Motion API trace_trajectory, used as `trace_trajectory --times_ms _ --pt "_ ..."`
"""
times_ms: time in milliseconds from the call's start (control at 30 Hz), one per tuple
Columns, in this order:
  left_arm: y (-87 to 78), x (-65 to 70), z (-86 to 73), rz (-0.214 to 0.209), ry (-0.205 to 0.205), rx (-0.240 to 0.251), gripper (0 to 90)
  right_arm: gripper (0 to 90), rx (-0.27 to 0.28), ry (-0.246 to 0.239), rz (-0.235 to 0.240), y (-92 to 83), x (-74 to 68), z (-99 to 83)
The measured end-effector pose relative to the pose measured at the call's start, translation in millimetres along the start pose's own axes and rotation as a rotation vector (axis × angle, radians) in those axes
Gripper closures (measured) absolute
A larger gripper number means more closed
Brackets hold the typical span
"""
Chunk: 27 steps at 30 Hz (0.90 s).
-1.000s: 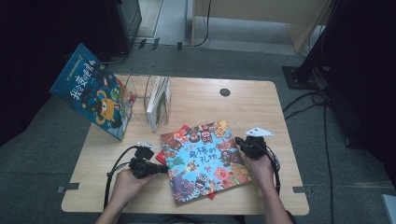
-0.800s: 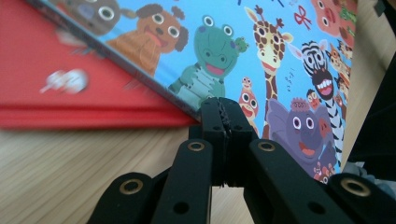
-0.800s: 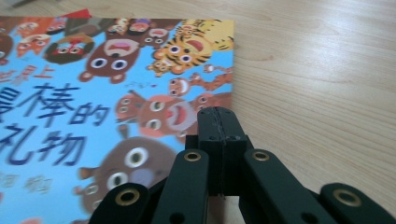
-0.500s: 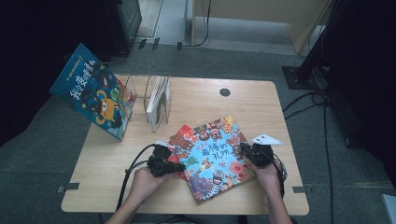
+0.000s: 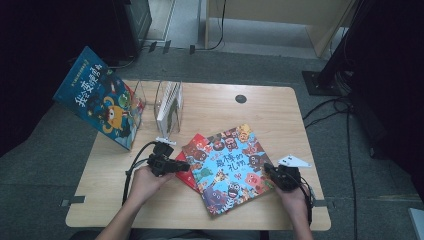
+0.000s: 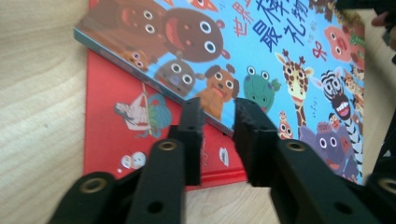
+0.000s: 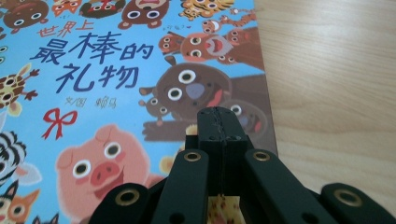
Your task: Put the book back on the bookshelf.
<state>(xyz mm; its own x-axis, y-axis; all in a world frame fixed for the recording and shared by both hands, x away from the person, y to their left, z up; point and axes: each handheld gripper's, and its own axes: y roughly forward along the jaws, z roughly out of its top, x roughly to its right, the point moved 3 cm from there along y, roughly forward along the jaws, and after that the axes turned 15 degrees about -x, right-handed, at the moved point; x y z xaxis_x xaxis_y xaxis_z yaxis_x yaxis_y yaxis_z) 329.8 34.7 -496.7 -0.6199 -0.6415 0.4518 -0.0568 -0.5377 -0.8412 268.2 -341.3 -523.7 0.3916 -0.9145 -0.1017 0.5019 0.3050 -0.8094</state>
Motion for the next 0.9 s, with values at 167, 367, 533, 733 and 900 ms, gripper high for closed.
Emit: trace_trajectory --times_ms 167,367,533,733,900 --pt "-2.5 -8.6 5.6 0.017 0.005 0.007 60.7 90.0 -0.005 0.004 -0.021 -10.5 -0.8 -14.5" --pt "-3.7 -15.5 11.9 0.021 0.017 0.019 51.5 90.0 -0.008 0.021 -0.040 -21.8 1.2 -29.8" --pt "-3.5 -21.8 14.8 0.018 0.004 0.039 47.1 90.0 -0.008 0.037 -0.054 -31.6 2.0 -43.8" --pt "-5.6 -24.0 18.2 0.024 0.006 0.036 45.7 90.0 -0.051 0.041 -0.058 -36.0 1.5 -57.7" --pt "-6.5 -27.1 17.4 0.027 -0.006 0.040 44.8 90.0 -0.047 0.049 -0.048 -34.0 5.3 -58.8"
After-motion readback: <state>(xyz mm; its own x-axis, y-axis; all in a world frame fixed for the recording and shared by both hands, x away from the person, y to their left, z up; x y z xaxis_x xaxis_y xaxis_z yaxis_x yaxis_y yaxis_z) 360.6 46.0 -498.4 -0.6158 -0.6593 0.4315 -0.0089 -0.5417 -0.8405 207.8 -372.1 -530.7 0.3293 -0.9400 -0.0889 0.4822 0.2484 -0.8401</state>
